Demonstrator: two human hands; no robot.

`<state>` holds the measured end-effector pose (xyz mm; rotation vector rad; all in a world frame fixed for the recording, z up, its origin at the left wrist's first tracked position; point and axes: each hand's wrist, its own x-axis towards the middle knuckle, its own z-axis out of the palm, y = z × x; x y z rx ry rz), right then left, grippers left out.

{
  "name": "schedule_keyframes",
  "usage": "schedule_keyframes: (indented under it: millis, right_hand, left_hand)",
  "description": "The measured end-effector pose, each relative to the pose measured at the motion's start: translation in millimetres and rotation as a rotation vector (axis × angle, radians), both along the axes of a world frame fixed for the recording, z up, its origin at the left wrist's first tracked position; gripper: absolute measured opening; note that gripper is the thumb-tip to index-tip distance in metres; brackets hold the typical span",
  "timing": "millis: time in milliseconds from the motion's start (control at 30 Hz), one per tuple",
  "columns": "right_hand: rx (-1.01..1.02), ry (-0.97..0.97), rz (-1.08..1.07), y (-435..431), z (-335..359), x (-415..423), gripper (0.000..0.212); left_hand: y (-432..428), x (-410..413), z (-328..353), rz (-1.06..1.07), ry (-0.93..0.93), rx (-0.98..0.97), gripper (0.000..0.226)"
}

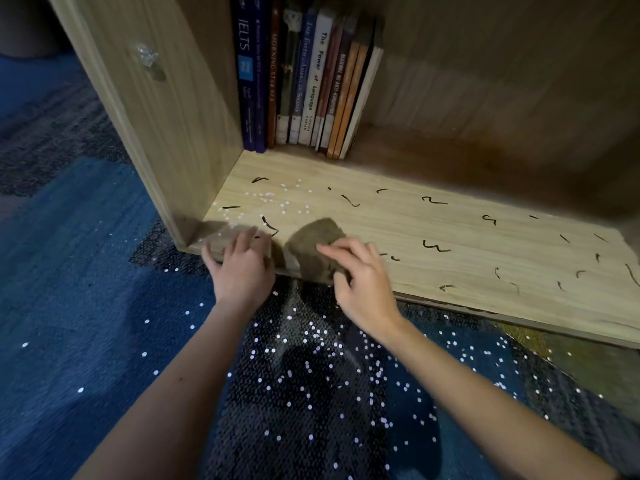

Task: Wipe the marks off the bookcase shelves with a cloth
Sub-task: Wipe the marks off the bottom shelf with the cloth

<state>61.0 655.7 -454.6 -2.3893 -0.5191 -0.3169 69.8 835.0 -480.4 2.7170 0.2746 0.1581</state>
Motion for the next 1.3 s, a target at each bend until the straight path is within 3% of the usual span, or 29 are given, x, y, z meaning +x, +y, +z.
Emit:
schedule_keyframes:
  millis: [100, 233, 400, 567, 733, 867, 967, 1100, 1233, 1300]
  right_hand:
    - [-0.018, 0.029, -0.054, 10, 18, 45, 0.048]
    - [-0.213, 0.162, -0.13, 29, 13, 115, 0.055]
    - [-0.384, 0.278, -0.105, 66, 2, 145, 0.056]
    - [-0.199, 0.326, -0.005, 66, 1, 80, 0.042]
    - [-0.097, 0.137, -0.078, 48, 11, 97, 0.043]
    - [-0.319, 0.137, -0.139, 57, 6, 168, 0.053]
    - [-0.402, 0.224, -0.067, 73, -4, 186, 0.057]
    - [-0.41, 0.183, 0.232, 101, -10, 157, 0.057]
    - [-0.323, 0.233, 0.453, 92, -4, 110, 0.04]
    - [-0.297, 0.288, 0.499, 74, -4, 90, 0.044]
  left_hand:
    - [11, 10, 1, 0.094, 0.086, 0.033, 0.057]
    - [12, 16, 1, 0.1, 0.206, 0.091, 0.096]
    - [11, 20, 3, 0.123, 0.193, 0.09, 0.106]
    - [19, 19, 1, 0.156, 0.165, 0.044, 0.114]
    - [25, 19, 3, 0.164, 0.158, 0.013, 0.125]
    - [26, 14, 1, 0.106, 0.151, -0.045, 0.121]
    - [38, 6, -4, 0.094, 0.016, -0.182, 0.103]
    - [39, -17, -18, 0.147, -0.143, -0.266, 0.074]
    - [29, -31, -29, 0.218, -0.202, -0.267, 0.07]
    - [25, -31, -28, 0.229, -0.231, -0.275, 0.066]
